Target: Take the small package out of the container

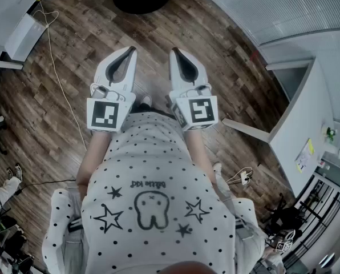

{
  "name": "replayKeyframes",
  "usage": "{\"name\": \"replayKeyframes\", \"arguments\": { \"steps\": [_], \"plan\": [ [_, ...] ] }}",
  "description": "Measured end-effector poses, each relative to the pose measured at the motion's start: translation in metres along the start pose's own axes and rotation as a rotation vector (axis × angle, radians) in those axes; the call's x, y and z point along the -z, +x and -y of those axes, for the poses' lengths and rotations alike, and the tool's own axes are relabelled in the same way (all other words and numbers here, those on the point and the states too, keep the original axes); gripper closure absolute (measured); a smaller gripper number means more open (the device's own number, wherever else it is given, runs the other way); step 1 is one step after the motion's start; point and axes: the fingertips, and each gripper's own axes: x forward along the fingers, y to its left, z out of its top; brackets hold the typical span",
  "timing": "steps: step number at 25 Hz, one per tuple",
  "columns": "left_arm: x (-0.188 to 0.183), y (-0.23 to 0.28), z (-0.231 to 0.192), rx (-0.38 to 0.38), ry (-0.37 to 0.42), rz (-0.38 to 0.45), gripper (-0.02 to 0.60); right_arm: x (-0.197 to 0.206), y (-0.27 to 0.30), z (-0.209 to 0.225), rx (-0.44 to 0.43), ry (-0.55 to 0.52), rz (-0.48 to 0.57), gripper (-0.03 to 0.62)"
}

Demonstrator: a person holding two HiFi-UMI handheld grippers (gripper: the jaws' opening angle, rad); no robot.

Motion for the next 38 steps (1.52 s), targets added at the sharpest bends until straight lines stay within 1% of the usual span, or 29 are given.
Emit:
{"name": "replayKeyframes", "arguments": {
  "steps": [9,17,20,23,25,27,29,31,34,38],
  "plan": [
    [0.003,-0.009,-0.007,-0.014,0.011,0.000,0.568,0.000,0.001,-0.010,-0.012,-0.005,0.006,0.589],
    [0.006,-0.022,-0.013,-0.052,0.000,-0.009,0.568,0.001,-0.001,-0.020,-0.045,-0.011,-0.004,0.589],
    [0.009,-0.025,-0.012,-0.047,-0.003,-0.017,0.568,-0.002,-0.004,-0.022,-0.055,0.010,0.022,0.589],
    [0.011,-0.026,-0.014,-0.045,-0.005,-0.021,0.568,-0.008,-0.008,-0.022,-0.036,0.012,0.067,0.589],
    [0.012,-0.025,-0.014,-0.039,0.000,-0.020,0.568,-0.011,-0.007,-0.020,-0.030,-0.010,0.086,0.589],
    [0.012,-0.024,-0.015,-0.024,-0.011,-0.012,0.568,-0.015,-0.006,-0.019,-0.034,-0.011,0.096,0.591],
    [0.012,-0.023,-0.016,0.008,-0.026,-0.001,0.568,-0.016,-0.004,-0.018,-0.030,0.007,0.100,0.591],
    [0.012,-0.019,-0.018,0.046,-0.025,0.008,0.568,-0.015,0.001,-0.018,-0.027,0.012,0.094,0.591],
    [0.011,-0.009,-0.024,0.076,-0.006,0.014,0.567,-0.008,0.011,-0.014,-0.023,0.006,0.056,0.591],
    [0.013,0.008,-0.045,0.064,-0.019,0.005,0.568,0.001,0.026,-0.005,-0.010,-0.026,-0.004,0.591]
  ]
}}
